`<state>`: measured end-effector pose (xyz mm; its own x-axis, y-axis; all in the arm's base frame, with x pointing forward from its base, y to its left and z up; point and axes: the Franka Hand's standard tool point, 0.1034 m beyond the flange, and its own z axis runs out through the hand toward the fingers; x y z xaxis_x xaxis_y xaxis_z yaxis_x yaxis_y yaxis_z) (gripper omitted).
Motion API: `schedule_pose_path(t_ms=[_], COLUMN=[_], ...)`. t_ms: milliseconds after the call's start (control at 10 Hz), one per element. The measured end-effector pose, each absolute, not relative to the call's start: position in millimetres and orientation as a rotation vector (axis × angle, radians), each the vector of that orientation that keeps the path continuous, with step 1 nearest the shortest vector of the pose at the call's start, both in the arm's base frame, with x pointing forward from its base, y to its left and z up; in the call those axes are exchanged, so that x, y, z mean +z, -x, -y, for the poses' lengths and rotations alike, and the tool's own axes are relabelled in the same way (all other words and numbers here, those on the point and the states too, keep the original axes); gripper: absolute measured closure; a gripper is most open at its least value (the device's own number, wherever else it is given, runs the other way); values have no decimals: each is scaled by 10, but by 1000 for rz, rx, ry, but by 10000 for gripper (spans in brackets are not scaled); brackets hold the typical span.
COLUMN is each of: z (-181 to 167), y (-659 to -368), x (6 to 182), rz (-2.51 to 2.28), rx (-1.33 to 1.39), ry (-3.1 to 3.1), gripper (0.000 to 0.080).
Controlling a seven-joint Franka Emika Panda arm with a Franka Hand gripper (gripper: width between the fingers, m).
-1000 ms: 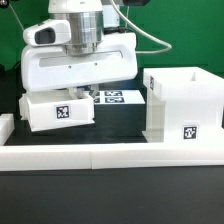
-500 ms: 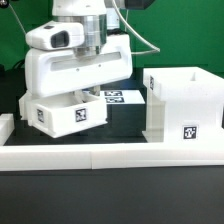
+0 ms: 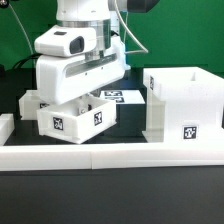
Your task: Assemble drawer
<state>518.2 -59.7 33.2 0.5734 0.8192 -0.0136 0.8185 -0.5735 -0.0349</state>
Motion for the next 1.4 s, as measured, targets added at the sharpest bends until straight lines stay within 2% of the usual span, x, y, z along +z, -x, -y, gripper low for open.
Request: schedule_pose_path(t_ms=[900, 1400], z=[635, 574], y=[-5160, -5176], x=[280, 255], rz=[2160, 2137], rx=[107, 115], ry=[2272, 2280], gripper=[758, 758])
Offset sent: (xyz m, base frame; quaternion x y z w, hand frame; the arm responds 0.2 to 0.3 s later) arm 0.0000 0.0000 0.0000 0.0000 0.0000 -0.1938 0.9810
